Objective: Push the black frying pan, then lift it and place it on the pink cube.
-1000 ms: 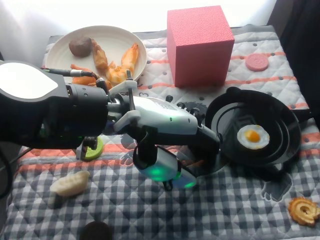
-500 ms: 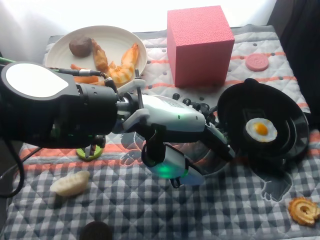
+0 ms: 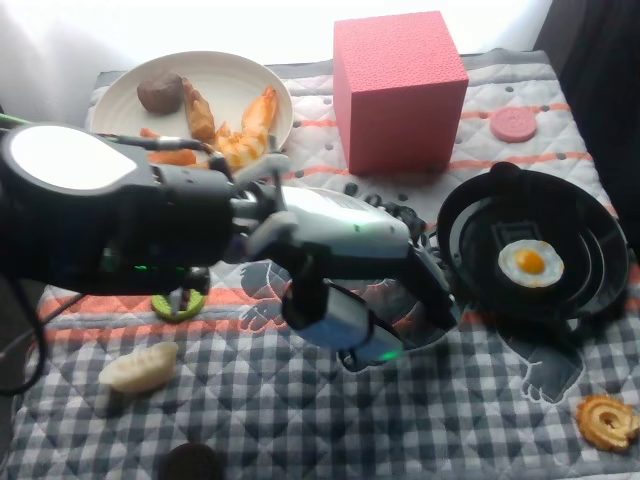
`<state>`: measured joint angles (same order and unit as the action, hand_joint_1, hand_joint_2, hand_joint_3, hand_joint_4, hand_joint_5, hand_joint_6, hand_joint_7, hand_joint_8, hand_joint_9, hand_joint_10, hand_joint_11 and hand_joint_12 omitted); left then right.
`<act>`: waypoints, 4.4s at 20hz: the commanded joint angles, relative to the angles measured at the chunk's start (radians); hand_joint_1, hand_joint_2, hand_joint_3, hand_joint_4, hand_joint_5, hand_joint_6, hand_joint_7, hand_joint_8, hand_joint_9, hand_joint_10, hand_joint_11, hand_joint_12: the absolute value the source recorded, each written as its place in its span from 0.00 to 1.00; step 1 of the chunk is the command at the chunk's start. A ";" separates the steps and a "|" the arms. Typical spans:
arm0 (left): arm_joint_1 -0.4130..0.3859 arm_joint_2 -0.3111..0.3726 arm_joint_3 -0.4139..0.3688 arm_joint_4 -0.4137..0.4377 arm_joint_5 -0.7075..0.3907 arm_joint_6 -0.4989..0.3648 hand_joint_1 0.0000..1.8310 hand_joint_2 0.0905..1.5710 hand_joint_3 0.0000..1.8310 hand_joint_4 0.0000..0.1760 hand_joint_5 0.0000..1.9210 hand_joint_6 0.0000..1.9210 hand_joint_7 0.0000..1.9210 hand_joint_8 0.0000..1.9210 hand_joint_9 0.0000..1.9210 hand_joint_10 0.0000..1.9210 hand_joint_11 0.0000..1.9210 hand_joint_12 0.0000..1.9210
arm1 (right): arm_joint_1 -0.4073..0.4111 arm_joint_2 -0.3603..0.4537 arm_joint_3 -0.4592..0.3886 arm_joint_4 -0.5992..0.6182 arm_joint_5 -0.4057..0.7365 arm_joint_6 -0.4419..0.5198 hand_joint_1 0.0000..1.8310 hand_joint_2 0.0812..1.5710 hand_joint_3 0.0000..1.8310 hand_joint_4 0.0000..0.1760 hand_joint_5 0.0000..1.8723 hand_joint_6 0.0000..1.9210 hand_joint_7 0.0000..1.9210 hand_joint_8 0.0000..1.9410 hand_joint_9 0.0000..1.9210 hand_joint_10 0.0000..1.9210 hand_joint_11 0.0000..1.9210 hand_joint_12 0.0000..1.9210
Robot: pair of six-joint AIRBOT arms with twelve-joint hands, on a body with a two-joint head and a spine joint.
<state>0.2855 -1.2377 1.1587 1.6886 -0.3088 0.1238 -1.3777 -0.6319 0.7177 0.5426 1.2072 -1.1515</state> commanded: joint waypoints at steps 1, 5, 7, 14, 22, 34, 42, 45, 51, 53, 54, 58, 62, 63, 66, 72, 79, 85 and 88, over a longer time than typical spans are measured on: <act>-0.007 0.022 -0.006 -0.039 -0.012 -0.002 0.36 0.82 0.01 0.00 0.28 0.02 0.25 0.01 0.23 0.02 0.00 0.55 | 0.003 0.006 0.008 -0.003 0.120 0.005 0.19 0.80 0.00 0.00 0.00 0.00 0.00 0.00 0.00 0.00 0.00 0.00; -0.025 0.110 -0.053 -0.154 -0.043 0.077 0.27 0.90 0.02 0.00 0.26 0.01 0.24 0.01 0.20 0.01 0.00 0.45 | 0.003 0.015 0.026 0.000 0.081 0.005 0.31 0.78 0.00 0.00 0.00 0.00 0.00 0.00 0.00 0.00 0.02 0.02; -0.033 0.152 -0.073 -0.263 -0.061 0.160 0.32 0.89 0.01 0.00 0.29 0.02 0.27 0.02 0.22 0.02 0.00 0.51 | 0.004 0.014 0.048 0.016 0.041 0.003 0.38 0.75 0.00 0.00 0.00 0.00 0.00 0.00 0.00 0.00 0.00 0.07; -0.023 0.252 -0.114 -0.602 -0.121 0.417 0.35 0.88 0.01 0.00 0.30 0.01 0.29 0.01 0.27 0.03 0.00 0.61 | 0.017 -0.020 0.112 0.092 -0.053 -0.029 0.45 0.71 0.00 0.00 0.00 0.00 0.00 0.00 0.00 0.00 0.00 0.00; 0.022 0.317 -0.133 -0.785 -0.140 0.535 0.39 0.88 0.01 0.00 0.32 0.02 0.29 0.00 0.28 0.02 0.00 0.61 | 0.233 -0.145 0.250 0.139 -0.310 -0.197 0.46 0.71 0.00 0.03 0.00 0.00 0.00 0.00 0.00 0.00 0.00 0.00; 0.058 0.334 -0.136 -0.876 -0.160 0.582 0.39 0.86 0.00 0.00 0.29 0.00 0.28 0.00 0.27 0.02 0.00 0.66 | 0.374 -0.340 0.429 0.217 -0.471 -0.287 0.57 0.86 0.01 0.00 0.25 0.88 0.33 0.82 0.20 0.95 0.13 0.98; 0.099 0.348 -0.136 -0.986 -0.180 0.652 0.32 0.90 0.01 0.02 0.25 0.01 0.24 0.00 0.23 0.00 0.00 0.55 | 0.387 -0.385 0.442 0.228 -0.401 -0.281 0.82 0.79 0.00 0.00 0.75 1.00 0.80 1.00 0.85 1.00 0.86 1.00; 0.103 0.348 -0.136 -0.991 -0.182 0.656 0.34 0.89 0.00 0.04 0.26 0.01 0.25 0.00 0.25 0.01 0.00 0.56 | 0.381 -0.383 0.412 0.227 -0.312 -0.226 0.81 0.82 0.00 0.00 0.75 1.00 0.83 1.00 0.85 1.00 0.81 1.00; 0.119 0.348 -0.136 -1.037 -0.193 0.696 0.29 0.90 0.00 0.05 0.25 0.00 0.25 0.00 0.25 0.01 0.00 0.57 | 0.305 -0.354 0.352 0.177 -0.100 -0.079 0.79 0.85 0.01 0.00 0.69 1.00 0.79 1.00 0.85 1.00 0.86 1.00; 0.123 0.348 -0.134 -1.044 -0.194 0.698 0.32 0.89 0.00 0.04 0.26 0.01 0.26 0.00 0.25 0.01 0.00 0.58 | 0.299 -0.345 0.329 0.161 -0.043 -0.078 0.79 0.85 0.01 0.00 0.67 1.00 0.80 1.00 0.86 1.00 0.86 1.00; 0.126 0.348 -0.134 -1.045 -0.195 0.698 0.35 0.88 0.00 0.02 0.27 0.01 0.26 0.01 0.26 0.01 0.00 0.58 | 0.295 -0.339 0.316 0.150 -0.012 -0.078 0.80 0.85 0.01 0.00 0.65 1.00 0.80 1.00 0.87 1.00 0.87 1.00; 0.129 0.348 -0.133 -1.052 -0.197 0.703 0.32 0.89 0.00 0.07 0.26 0.00 0.26 0.00 0.25 0.01 0.00 0.56 | 0.293 -0.311 0.272 0.095 0.080 -0.068 0.74 0.86 0.01 0.00 0.65 1.00 0.80 1.00 0.87 1.00 0.88 1.00; 0.132 0.349 -0.134 -1.054 -0.197 0.703 0.32 0.88 0.00 0.06 0.26 0.00 0.27 0.00 0.26 0.01 0.00 0.60 | 0.294 -0.282 0.254 0.050 0.120 -0.050 0.73 0.86 0.00 0.00 0.67 1.00 0.80 1.00 0.87 1.00 0.87 1.00; 0.133 0.349 -0.134 -1.056 -0.197 0.703 0.31 0.89 0.00 0.09 0.26 0.00 0.26 0.00 0.25 0.01 0.00 0.58 | 0.294 -0.276 0.252 0.042 0.122 -0.049 0.73 0.85 0.00 0.00 0.67 1.00 0.79 1.00 0.86 1.00 0.87 1.00; 0.136 0.349 -0.134 -1.056 -0.196 0.703 0.31 0.89 0.00 0.00 0.25 0.00 0.26 0.00 0.25 0.01 0.00 0.58 | 0.320 -0.261 0.257 0.025 0.121 -0.049 0.75 0.84 0.00 0.00 0.66 1.00 0.80 1.00 0.87 1.00 0.88 1.00; 0.140 0.348 -0.134 -1.060 -0.197 0.703 0.21 0.94 0.01 0.14 0.24 0.01 0.24 0.00 0.23 0.01 0.00 0.52 | 0.443 -0.268 0.307 -0.017 0.036 -0.049 0.76 0.83 0.00 0.00 0.63 1.00 0.78 1.00 0.86 1.00 0.88 1.00; 0.148 0.348 -0.134 -1.060 -0.200 0.703 0.15 0.96 0.01 0.16 0.25 0.00 0.24 0.00 0.22 0.01 0.00 0.50 | 0.638 -0.366 0.460 -0.031 -0.162 -0.049 0.78 0.82 0.00 0.00 0.62 1.00 0.75 1.00 0.83 1.00 0.85 1.00; 0.153 0.326 -0.120 -1.061 -0.213 0.703 0.32 0.91 0.00 0.00 0.28 0.01 0.26 0.00 0.25 0.01 0.00 0.52 | 0.790 -0.483 0.629 -0.031 -0.379 -0.054 0.81 0.81 0.00 0.00 0.70 1.00 0.78 1.00 0.84 1.00 0.84 1.00; 0.159 0.319 -0.114 -1.061 -0.218 0.702 0.28 0.92 0.00 0.00 0.29 0.01 0.27 0.00 0.26 0.01 0.00 0.54 | 0.825 -0.534 0.699 -0.015 -0.459 -0.067 0.76 0.81 0.00 0.00 0.69 1.00 0.78 1.00 0.85 1.00 0.87 1.00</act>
<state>0.4519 -0.9199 1.0389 0.6548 -0.4282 0.8303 -0.5659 -1.1687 1.4143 0.5415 0.6617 -1.2171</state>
